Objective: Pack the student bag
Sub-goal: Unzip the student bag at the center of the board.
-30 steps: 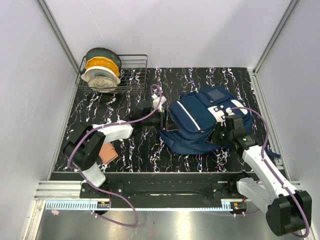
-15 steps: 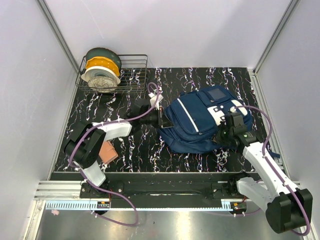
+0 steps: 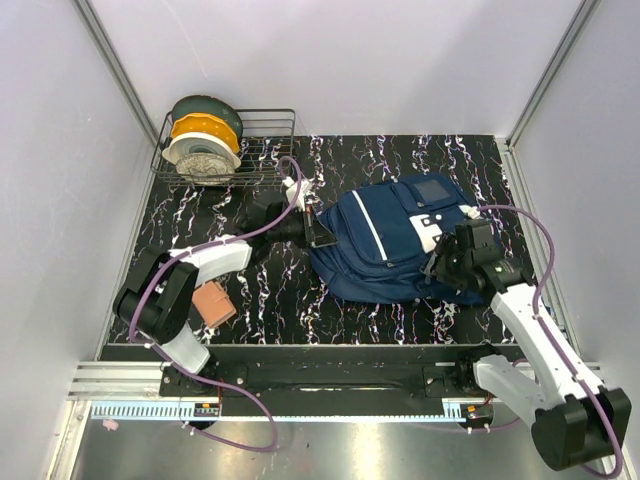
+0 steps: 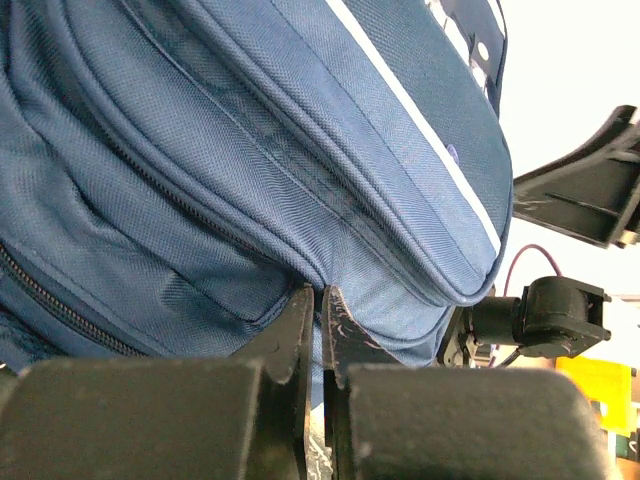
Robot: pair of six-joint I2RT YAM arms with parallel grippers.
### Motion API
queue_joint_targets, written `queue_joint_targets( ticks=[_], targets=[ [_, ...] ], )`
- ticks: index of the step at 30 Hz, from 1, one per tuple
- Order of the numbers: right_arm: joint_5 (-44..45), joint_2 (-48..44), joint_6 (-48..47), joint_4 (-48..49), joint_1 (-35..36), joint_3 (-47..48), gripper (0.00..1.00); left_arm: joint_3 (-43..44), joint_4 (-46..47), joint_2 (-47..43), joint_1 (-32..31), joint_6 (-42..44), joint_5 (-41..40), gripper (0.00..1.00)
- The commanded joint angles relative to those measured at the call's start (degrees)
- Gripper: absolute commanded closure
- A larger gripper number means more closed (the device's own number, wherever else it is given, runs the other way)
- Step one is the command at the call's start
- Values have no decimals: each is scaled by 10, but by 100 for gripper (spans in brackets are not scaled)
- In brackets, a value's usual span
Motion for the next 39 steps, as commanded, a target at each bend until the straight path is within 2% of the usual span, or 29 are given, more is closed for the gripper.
queue_joint_targets(
  ticks=[1,5,11,14,23,30,35,39],
  targets=[
    [-112,-73,-48,9,-3,55,43,-12,36,-45,17,14,7,100],
    [-191,-89,-90,17,-3,64,44,-13,30,-45,16,19,9,100],
    [-263,-35,-132,92,-2,44,47,11,16,-38,15,22,20,100],
    [-258,-17,-135,133,1,39,46,19,6,-35,13,24,28,100],
    [-250,62,-146,139,24,46,45,21,3,-29,9,28,44,100],
    [-240,70,-151,190,40,46,42,38,-8,-22,9,40,60,100],
    [-274,112,-167,165,44,65,44,50,-14,-16,9,43,69,100],
    [-228,113,-148,124,55,66,43,59,-25,-15,9,49,67,100]
  ],
)
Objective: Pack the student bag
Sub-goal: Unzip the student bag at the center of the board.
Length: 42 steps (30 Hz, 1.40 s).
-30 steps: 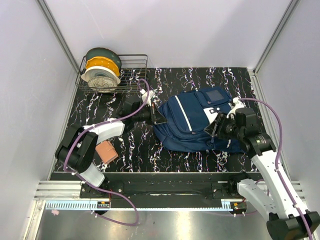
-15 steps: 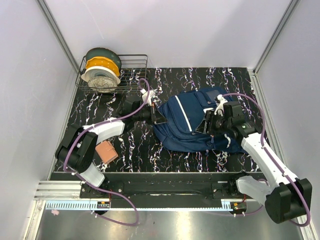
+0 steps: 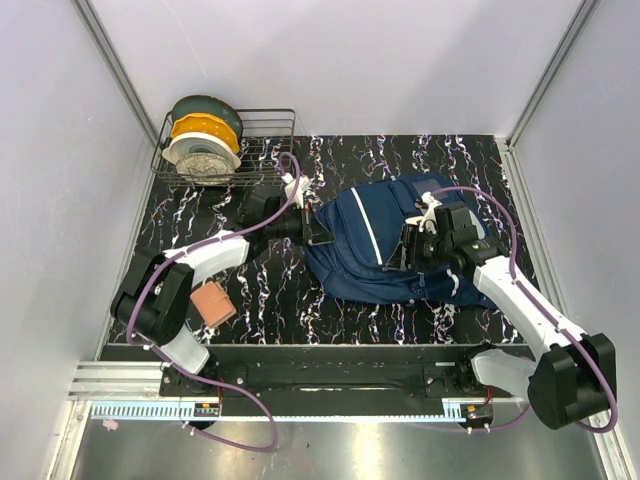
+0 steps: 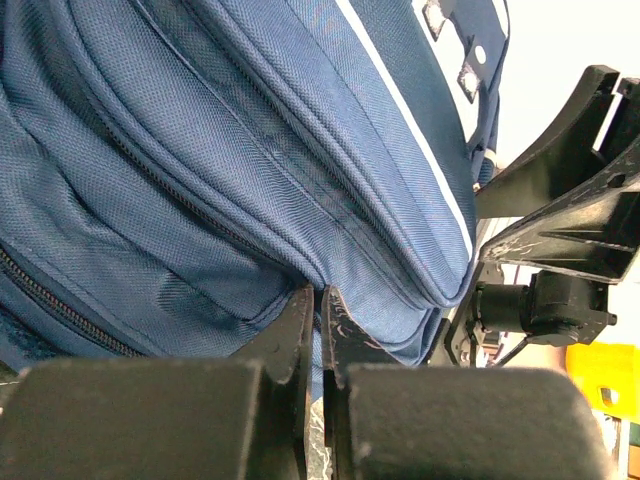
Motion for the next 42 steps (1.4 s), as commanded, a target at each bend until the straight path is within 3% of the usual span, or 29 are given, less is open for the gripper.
queue_joint_targets(
  ticks=[1,10,13,19,23,31,42],
  targets=[
    [21,-9,7,9,22,24,41,40,30,-2,-5,16,52,100],
    [78,-122,99,180,50,-115,38,12,68,1,-6,-19,46,100],
    [90,-128,102,149,51,-102,38,9,72,1,-6,-21,48,100],
    [99,-87,57,179,53,-106,37,11,79,4,-6,-21,57,100],
    [40,-65,17,192,55,-89,44,14,78,1,-6,-21,58,100],
    [7,-82,11,164,72,-71,53,20,75,10,-6,-18,60,100],
    [34,-46,-2,147,123,-55,48,34,75,17,-6,-19,65,100]
  ],
)
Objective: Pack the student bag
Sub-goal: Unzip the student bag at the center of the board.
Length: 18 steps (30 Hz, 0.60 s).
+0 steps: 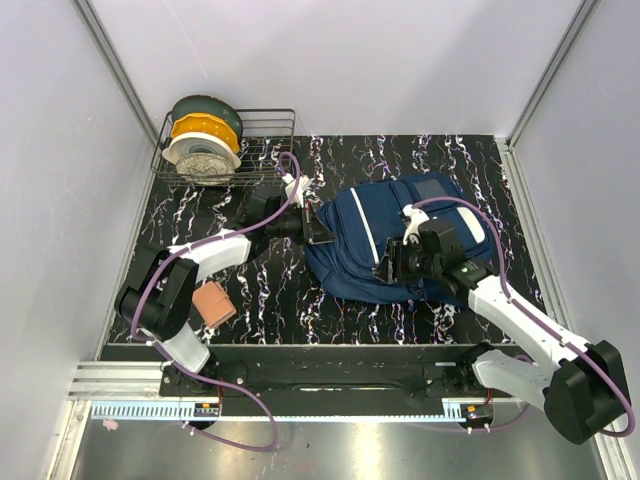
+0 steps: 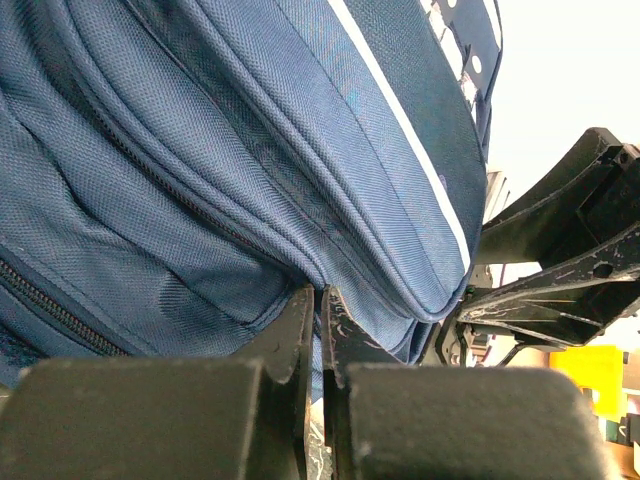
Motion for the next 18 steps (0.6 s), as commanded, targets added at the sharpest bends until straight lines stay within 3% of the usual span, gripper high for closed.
queue_joint_targets(
  ticks=[1,6,12,18],
  targets=[
    [-14,2,-8,21,23,30,47,30,53,-2,-9,2,50,100],
    [36,11,-27,-1,40,57,47,27,57,-1,-9,-2,53,100],
    [91,38,-61,-30,66,81,68,26,56,-7,-9,-1,53,100],
    [128,50,-68,-24,99,83,69,27,56,-5,-9,-2,54,100]
  ],
)
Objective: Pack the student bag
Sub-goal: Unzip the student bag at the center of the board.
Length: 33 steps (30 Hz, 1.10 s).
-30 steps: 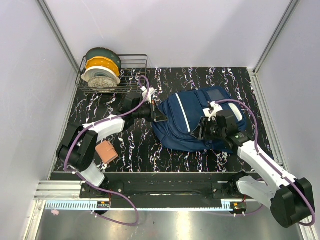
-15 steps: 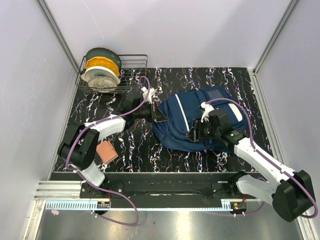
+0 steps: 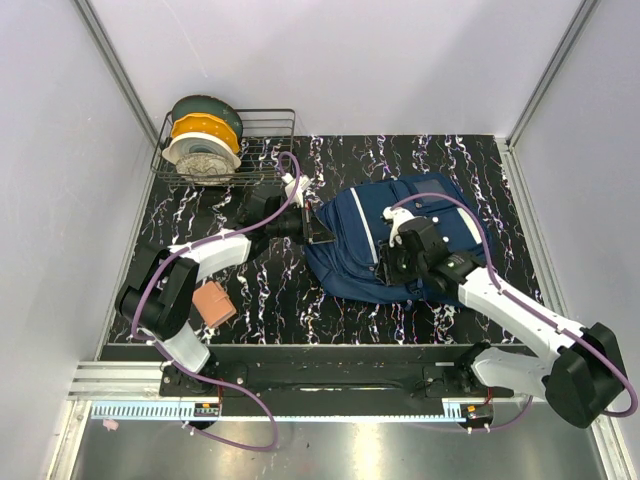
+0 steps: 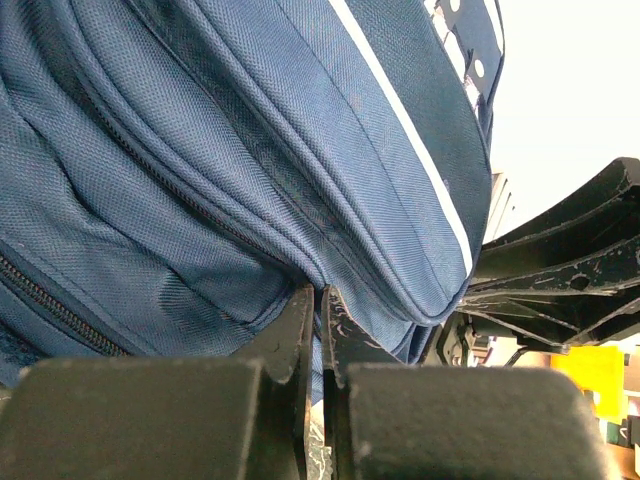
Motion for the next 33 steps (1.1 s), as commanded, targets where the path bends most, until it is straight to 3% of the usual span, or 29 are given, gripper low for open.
queue_joint_targets(
  ticks=[1,3,5,7,21,26,29,30,33],
  targets=[
    [21,7,-11,42,37,27,71,26,54,-7,-10,-3,55,100],
    [25,8,-13,47,42,27,73,26,55,-8,-10,-3,56,100],
    [27,16,-14,46,44,29,82,26,55,-9,-10,-3,56,100],
    [27,19,-14,48,48,33,99,27,55,-9,-10,-3,56,100],
    [-21,24,35,97,90,52,100,0,88,-23,-21,-22,41,100],
    [29,23,60,93,101,56,100,-7,91,-26,-23,-23,34,100],
    [76,-4,68,65,102,47,86,-11,91,-32,-24,-22,31,100],
    [83,-31,69,58,102,44,69,-10,88,-31,-24,-20,32,100],
    [104,-90,83,27,102,37,53,-6,84,-29,-23,-17,34,100]
  ],
)
